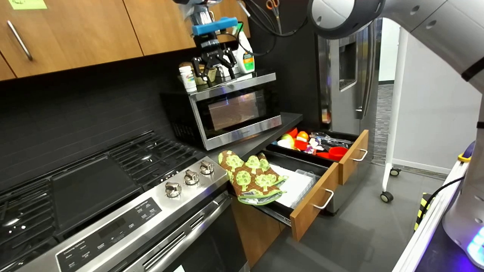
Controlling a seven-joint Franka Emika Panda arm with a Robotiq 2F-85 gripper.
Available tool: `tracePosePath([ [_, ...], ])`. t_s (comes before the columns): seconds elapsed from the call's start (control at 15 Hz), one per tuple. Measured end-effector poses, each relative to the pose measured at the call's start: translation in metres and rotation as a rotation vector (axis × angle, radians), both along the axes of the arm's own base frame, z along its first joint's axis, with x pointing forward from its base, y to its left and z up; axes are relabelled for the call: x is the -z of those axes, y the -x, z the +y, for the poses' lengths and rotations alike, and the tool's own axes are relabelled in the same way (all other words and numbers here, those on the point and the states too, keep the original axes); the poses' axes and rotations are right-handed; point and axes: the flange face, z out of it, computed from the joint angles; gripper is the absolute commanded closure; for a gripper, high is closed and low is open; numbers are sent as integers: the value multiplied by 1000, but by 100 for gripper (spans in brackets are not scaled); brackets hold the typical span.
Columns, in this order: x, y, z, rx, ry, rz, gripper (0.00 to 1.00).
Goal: Take the oven knits out of the drawer
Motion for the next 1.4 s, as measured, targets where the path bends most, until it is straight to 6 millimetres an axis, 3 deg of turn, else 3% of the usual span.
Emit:
tracePosePath([
  [0.8,24,44,-21,17,32,145,0],
  [1.4,40,107,-33,16,26,145,0],
])
